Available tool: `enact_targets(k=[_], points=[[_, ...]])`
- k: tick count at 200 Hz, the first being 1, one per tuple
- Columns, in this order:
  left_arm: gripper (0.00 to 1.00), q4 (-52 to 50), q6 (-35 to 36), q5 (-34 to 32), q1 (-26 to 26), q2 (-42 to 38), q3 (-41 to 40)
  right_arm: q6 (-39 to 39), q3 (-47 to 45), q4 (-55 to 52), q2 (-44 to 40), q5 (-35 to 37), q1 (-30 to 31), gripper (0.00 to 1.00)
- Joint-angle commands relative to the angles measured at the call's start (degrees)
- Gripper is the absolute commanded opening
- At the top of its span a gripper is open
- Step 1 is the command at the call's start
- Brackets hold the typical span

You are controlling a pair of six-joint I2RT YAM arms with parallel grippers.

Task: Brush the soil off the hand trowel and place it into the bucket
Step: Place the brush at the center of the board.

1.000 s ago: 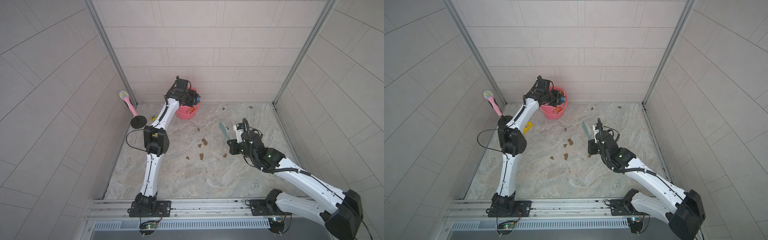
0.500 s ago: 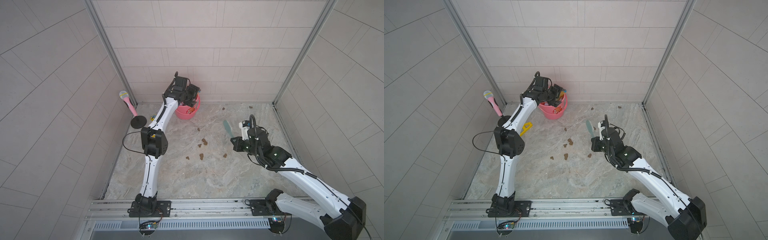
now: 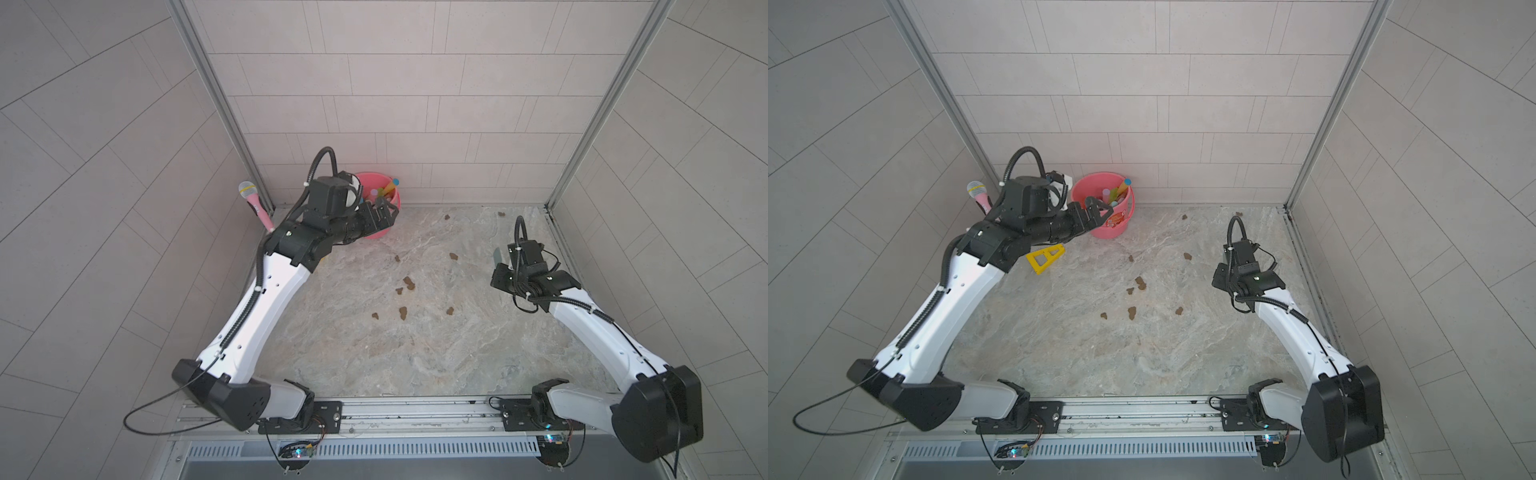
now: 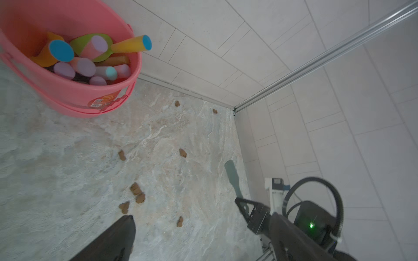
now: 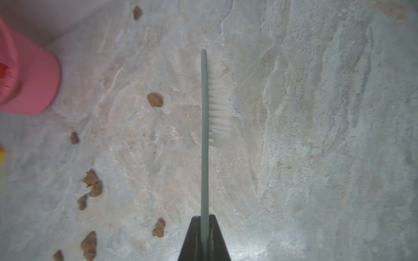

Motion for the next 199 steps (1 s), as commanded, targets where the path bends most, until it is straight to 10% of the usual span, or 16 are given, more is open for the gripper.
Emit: enact_targets(k=[1,106,199], points=[[1.00,-1.9,12.8,1.7,-0.1,-5.8,-9.1,-7.0,3.6,-3.6,4.8,11.5,-0.1,0.00],[1.00,0.5,17.3,-6.3,-0.2,-30.9,-34.5,-13.3,25.7,-14.5,43.1,31.4,1.8,0.00],[1.00,4.5,14.1,-9.8,-0.2,-28.1,-38.9,-15.0,24.4,-10.6,40.8,21.0,4.6,0.55]])
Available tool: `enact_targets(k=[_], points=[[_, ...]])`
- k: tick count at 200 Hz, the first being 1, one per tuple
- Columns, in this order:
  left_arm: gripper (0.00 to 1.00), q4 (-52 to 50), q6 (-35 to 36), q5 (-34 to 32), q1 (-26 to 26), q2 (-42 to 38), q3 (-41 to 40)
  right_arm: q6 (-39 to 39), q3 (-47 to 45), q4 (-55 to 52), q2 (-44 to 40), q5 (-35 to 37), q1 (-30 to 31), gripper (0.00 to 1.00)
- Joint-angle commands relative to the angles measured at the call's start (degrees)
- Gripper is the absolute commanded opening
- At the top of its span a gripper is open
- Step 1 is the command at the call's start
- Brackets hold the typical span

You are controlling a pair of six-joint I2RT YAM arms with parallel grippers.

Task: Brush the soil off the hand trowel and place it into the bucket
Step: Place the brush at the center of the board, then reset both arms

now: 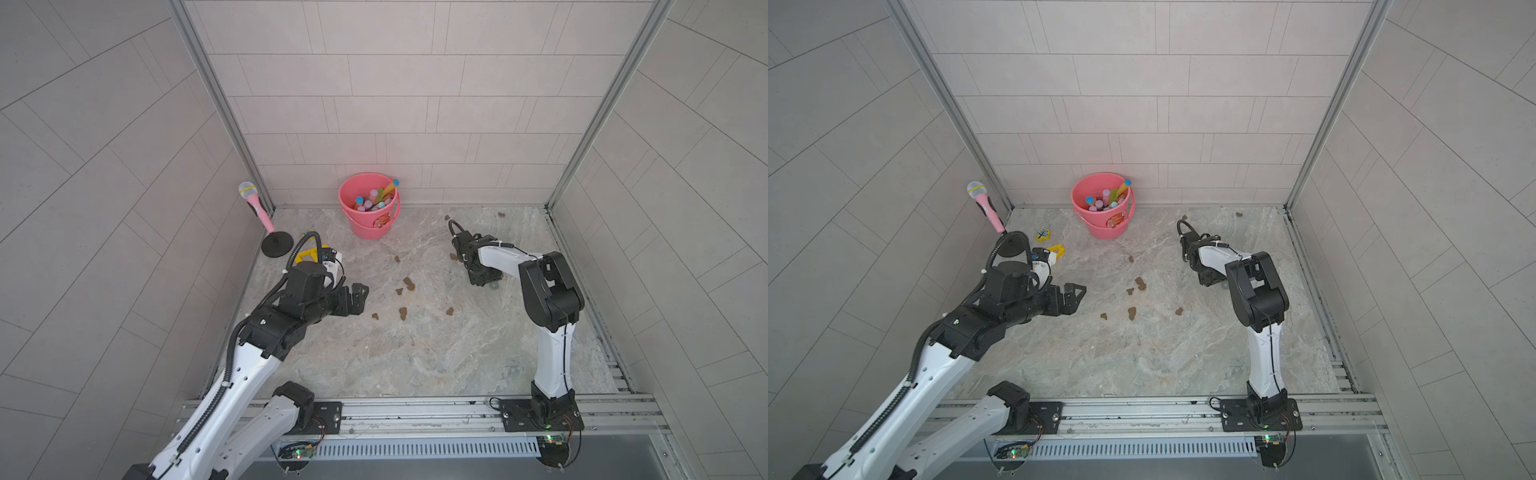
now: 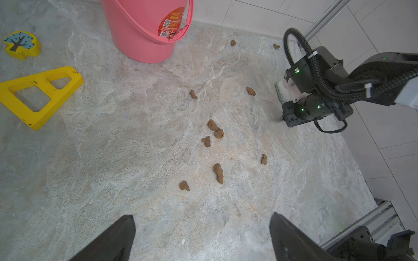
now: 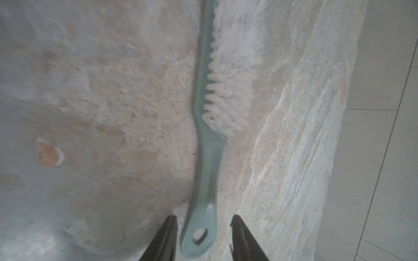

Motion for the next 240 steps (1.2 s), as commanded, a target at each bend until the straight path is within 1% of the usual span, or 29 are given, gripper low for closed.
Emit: enact_targets(k=[1,9,19,36,51,68,85,99,110,115,118,123,127,131,136,139,143,166,182,194,215,219,233,240], points=[[1.00,3.3,-1.7,-2.1,-0.2,0.2,-1.6,0.2,-1.9,0.7,-5.0,-3.8,-0.1,0.55],[1.00,4.1,-2.7,-4.6,-0.2,0.2,-2.6,0.0,-3.2,2.1,-7.3,-4.3,-0.1,0.56],[1.00,5.9,-3.9,-9.3,-0.1,0.0,-4.5,-0.1,-5.1,3.6,-10.6,-4.4,-0.2,0.56],[1.00,9.5,-3.5,-17.1,0.1,-0.5,-7.9,0.1,-9.6,7.7,-17.6,-3.7,-0.4,0.56],[1.00,14.4,-3.0,-19.0,1.6,-1.4,-11.0,0.9,-14.2,11.7,-24.2,-2.3,-0.9,0.57],[1.00,19.7,-1.6,-23.9,1.7,-2.5,-14.4,1.1,-20.6,17.3,-31.6,0.3,-1.8,0.57],[1.00,23.2,-0.1,-31.5,1.8,-2.8,-17.2,0.9,-28.4,23.7,-39.1,3.9,-3.0,0.57],[1.00,26.8,1.1,-36.8,2.1,-2.3,-20.5,2.0,-35.3,28.8,-45.6,6.0,-5.3,0.58],[1.00,31.4,3.3,-40.4,2.3,-1.6,-23.9,3.8,-40.6,32.4,-50.3,7.3,-7.7,0.60],[1.00,33.9,4.4,-42.2,2.4,-1.1,-25.5,4.6,-43.2,34.5,-52.2,8.8,-8.6,0.64],[1.00,35.4,4.9,-43.2,2.5,-0.8,-26.4,5.0,-44.6,35.8,-53.2,10.2,-9.0,0.74],[1.00,38.0,6.0,-44.5,2.6,-0.4,-28.0,5.5,-48.2,38.4,-54.5,12.3,-9.4,0.81],[1.00,40.4,6.6,-45.6,2.7,0.1,-29.1,5.7,-50.3,40.2,-55.4,13.9,-9.7,0.90],[1.00,42.2,7.0,-46.4,3.1,0.3,-29.6,5.8,-52.2,42.1,-56.4,15.3,-9.8,0.93],[1.00,40.8,6.9,-46.1,3.7,0.3,-29.0,5.2,-54.6,44.7,-57.2,16.1,-10.0,0.98],[1.00,40.1,7.3,-45.5,4.0,0.3,-28.5,4.5,-55.7,46.3,-57.6,16.2,-10.1,1.00],[1.00,39.5,8.1,-44.6,4.4,0.3,-28.1,3.5,-57.4,48.3,-58.0,16.1,-10.2,1.00],[1.00,43.9,10.5,-43.8,5.8,0.8,-29.5,2.5,-62.7,55.9,-57.9,15.3,-10.5,0.99],[1.00,44.3,11.4,-42.9,6.8,1.2,-29.6,0.8,-62.8,59.9,-57.0,13.5,-10.7,1.00],[1.00,47.4,13.0,-43.0,7.1,1.8,-31.3,-1.0,-64.0,66.9,-54.6,11.5,-11.4,1.00],[1.00,54.8,14.9,-43.5,7.7,3.7,-35.1,-2.3,-62.2,72.6,-48.7,6.0,-13.6,1.00],[1.00,56.5,15.5,-43.5,7.9,4.1,-37.1,-2.8,-62.1,74.4,-47.4,4.9,-13.8,1.00],[1.00,60.4,17.3,-42.8,8.8,5.3,-39.4,-6.9,-61.8,82.2,-43.1,0.0,-14.1,0.98],[1.00,59.4,17.7,-42.4,9.3,5.2,-39.1,-9.5,-60.3,82.7,-41.3,-1.7,-14.1,0.96]])
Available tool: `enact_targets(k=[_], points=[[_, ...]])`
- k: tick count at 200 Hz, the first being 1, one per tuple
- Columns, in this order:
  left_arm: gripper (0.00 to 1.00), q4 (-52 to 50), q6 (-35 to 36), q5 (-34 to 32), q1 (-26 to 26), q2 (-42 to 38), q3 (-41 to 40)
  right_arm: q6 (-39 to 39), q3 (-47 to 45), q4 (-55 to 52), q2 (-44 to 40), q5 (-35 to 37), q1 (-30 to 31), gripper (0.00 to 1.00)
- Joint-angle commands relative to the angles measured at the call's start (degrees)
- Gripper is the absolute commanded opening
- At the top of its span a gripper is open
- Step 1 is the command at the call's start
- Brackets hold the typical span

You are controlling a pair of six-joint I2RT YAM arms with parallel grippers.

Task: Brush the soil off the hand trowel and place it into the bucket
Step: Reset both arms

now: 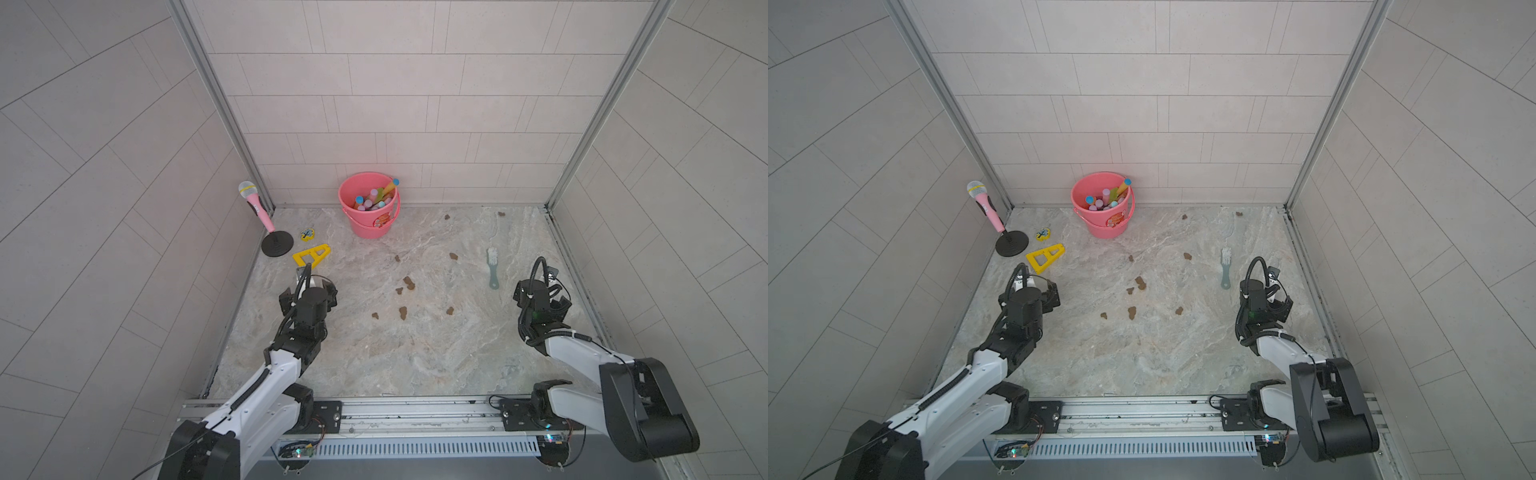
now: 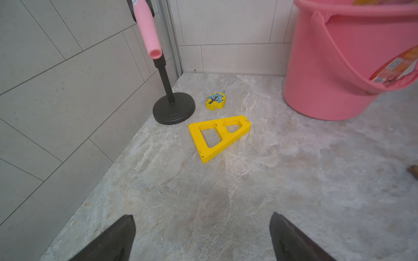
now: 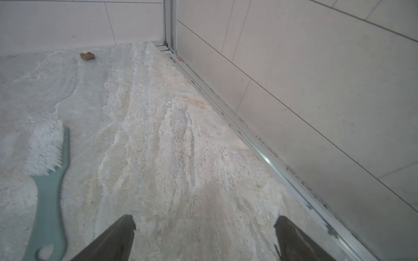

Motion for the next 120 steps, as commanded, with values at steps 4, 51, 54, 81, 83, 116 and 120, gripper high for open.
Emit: enact_targets(k=[4,51,54,81,83,116,120], points=[[1.00,6.2,4.6,0.8,1.8,0.7,-2.2,-8.4,3.1,12.1,5.8,-8.7,-0.3,0.96],[1.00,11.6,5.8,6.9,3.3,-0.8,-5.1,-11.7,0.9,24.4,14.8,-19.9,-2.9,1.00],[1.00,11.7,5.8,7.0,3.4,-0.7,-5.1,-10.9,0.7,26.6,16.1,-20.7,-3.6,1.00],[1.00,14.9,6.1,8.0,4.1,2.6,-4.6,-11.3,0.8,26.0,15.4,-22.3,-4.0,1.00],[1.00,15.2,6.1,8.1,4.2,2.8,-4.5,-11.3,1.3,24.5,15.3,-22.3,-4.0,0.99],[0.99,17.5,6.9,10.3,7.4,14.0,1.0,-11.4,2.4,25.4,16.8,-21.4,-3.6,1.00],[0.98,17.7,7.3,10.8,7.9,15.6,1.9,-11.4,2.8,23.2,16.2,-21.4,-3.6,1.00]])
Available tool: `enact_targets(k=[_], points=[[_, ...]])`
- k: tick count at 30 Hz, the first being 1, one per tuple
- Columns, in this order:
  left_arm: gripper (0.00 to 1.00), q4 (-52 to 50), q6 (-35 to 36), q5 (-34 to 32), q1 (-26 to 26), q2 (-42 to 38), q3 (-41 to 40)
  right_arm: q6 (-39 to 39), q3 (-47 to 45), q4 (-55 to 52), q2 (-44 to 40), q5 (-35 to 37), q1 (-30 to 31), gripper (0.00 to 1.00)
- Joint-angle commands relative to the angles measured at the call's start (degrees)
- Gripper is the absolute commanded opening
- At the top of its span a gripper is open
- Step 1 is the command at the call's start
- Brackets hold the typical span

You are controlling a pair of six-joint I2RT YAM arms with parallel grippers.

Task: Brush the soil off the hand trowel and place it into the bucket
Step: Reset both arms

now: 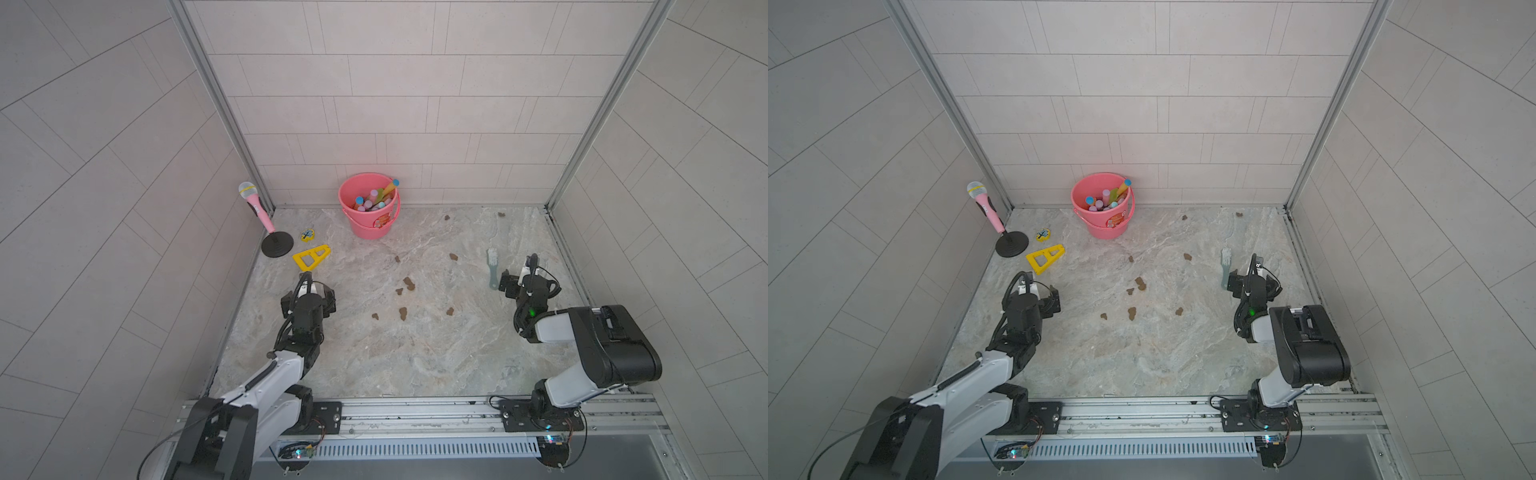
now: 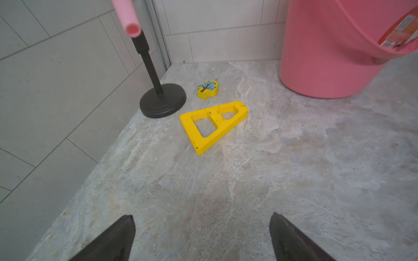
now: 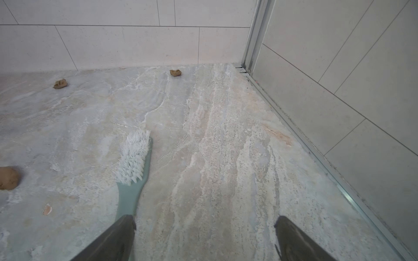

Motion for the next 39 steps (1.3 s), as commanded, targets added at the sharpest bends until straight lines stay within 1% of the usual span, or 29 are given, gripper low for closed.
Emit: enact_targets(k=[1,3,5,6,7,8,9,10,11,12,13,14,15,16,18,19,22,24,39], points=[[0.99,4.4,2.3,2.5,2.3,6.8,5.3,-1.2,1.7,-4.1,-1.6,-0.8,0.1,1.00],[0.98,6.0,3.5,5.6,4.6,12.1,8.5,-1.5,1.0,-0.8,-0.3,-0.7,0.2,1.00],[0.99,7.0,3.0,11.0,7.2,15.8,10.8,-1.4,1.4,-1.9,-0.7,-0.7,0.2,1.00],[0.98,4.9,2.6,14.7,8.7,17.1,12.8,-1.3,1.7,-3.7,-1.4,-0.7,0.2,1.00],[0.98,1.4,2.7,18.1,9.7,18.4,15.1,-1.5,1.7,-3.4,-1.1,-0.7,0.2,1.00],[0.97,0.8,3.3,21.6,10.2,19.8,16.2,-1.7,1.4,-2.0,-0.8,-0.6,0.3,1.00],[0.96,-0.3,4.0,23.5,10.3,20.3,17.3,-1.5,1.5,-2.4,-0.9,-0.6,0.3,1.00],[0.95,0.4,4.4,25.6,10.3,20.6,17.2,-1.4,1.8,-3.5,-1.2,-0.5,0.3,1.00],[0.95,7.1,4.3,27.9,10.4,21.9,14.7,-1.5,1.7,-3.2,-1.0,-0.5,0.3,1.00],[0.96,17.7,4.0,27.4,10.3,25.3,10.2,-1.6,1.5,-2.6,-0.9,-0.6,0.3,1.00],[0.98,30.5,1.3,24.9,11.2,29.7,7.7,-1.6,1.6,-3.0,-1.1,-0.5,0.4,1.00],[0.98,29.8,0.1,27.8,12.9,30.2,7.8,-1.5,1.8,-3.5,-1.1,-0.5,0.4,1.00],[1.00,20.5,1.1,29.4,13.1,27.4,9.7,-1.7,1.7,-3.1,-1.0,-0.6,0.4,1.00],[1.00,13.4,2.7,28.2,12.3,26.0,12.6,-1.7,1.8,-3.3,-1.0,-0.5,0.4,1.00],[1.00,22.3,1.8,25.1,11.6,29.0,10.6,-1.7,1.8,-3.5,-1.0,-0.5,0.4,1.00],[1.00,23.0,0.7,22.9,11.6,28.9,10.2,-1.7,1.8,-3.3,-1.0,-0.4,0.5,1.00],[1.00,13.4,0.7,21.2,11.1,26.2,12.9,-1.7,1.8,-3.5,-1.1,-0.4,0.5,1.00],[1.00,14.0,1.3,20.0,10.2,26.9,13.2,-1.8,1.8,-3.4,-1.1,-0.3,0.5,1.00],[1.00,13.5,1.6,19.8,9.9,26.9,13.3,-1.7,1.9,-3.5,-1.0,-0.2,0.5,1.00]])
